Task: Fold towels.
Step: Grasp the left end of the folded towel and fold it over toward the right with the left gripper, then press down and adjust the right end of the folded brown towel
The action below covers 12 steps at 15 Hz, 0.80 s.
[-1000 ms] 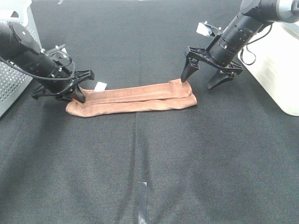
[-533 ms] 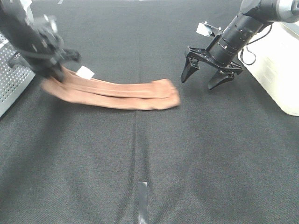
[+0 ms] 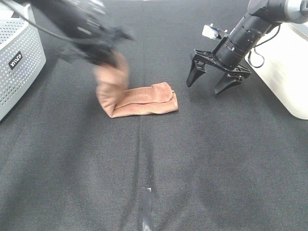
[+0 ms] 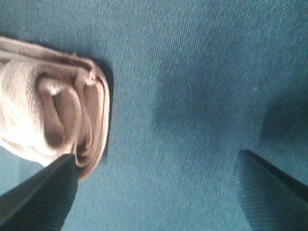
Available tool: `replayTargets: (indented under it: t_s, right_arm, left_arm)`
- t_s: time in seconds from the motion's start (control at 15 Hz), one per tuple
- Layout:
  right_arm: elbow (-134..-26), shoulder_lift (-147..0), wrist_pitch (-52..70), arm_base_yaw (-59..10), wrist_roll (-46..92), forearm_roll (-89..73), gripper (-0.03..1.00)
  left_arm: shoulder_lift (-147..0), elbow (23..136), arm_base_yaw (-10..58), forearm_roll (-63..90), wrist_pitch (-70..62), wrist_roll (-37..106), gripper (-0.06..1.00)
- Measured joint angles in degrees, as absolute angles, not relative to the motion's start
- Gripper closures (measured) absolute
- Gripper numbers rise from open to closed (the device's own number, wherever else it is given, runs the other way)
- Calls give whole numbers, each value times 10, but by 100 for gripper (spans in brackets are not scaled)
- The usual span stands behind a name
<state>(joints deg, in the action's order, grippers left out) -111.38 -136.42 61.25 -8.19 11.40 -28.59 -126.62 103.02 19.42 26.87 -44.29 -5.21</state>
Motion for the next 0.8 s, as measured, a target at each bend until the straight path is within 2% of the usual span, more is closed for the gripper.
replayTargets:
  t_s: [0.13, 0.27, 0.4, 0.53, 0.8]
  right_arm:
    - [-1114, -1364, 615, -82, 114, -286, 14]
    - [-1114, -1364, 627, -82, 114, -286, 14]
    - [-1114, -1364, 630, -82, 114, -286, 14]
    - [-1114, -1364, 632, -82, 114, -286, 14]
    - [-1114, -1360, 642, -82, 114, -288, 14]
  left_arm:
    - [-1293, 1030, 224, 313, -401, -56, 81]
    - [-1312, 1030, 246, 360, -352, -58, 62]
    - [-1317, 1030, 265, 395, -314, -58, 38]
    - [-1317, 1033, 274, 419, -301, -58, 31]
    - [-1317, 1075, 273, 429, -305, -42, 30]
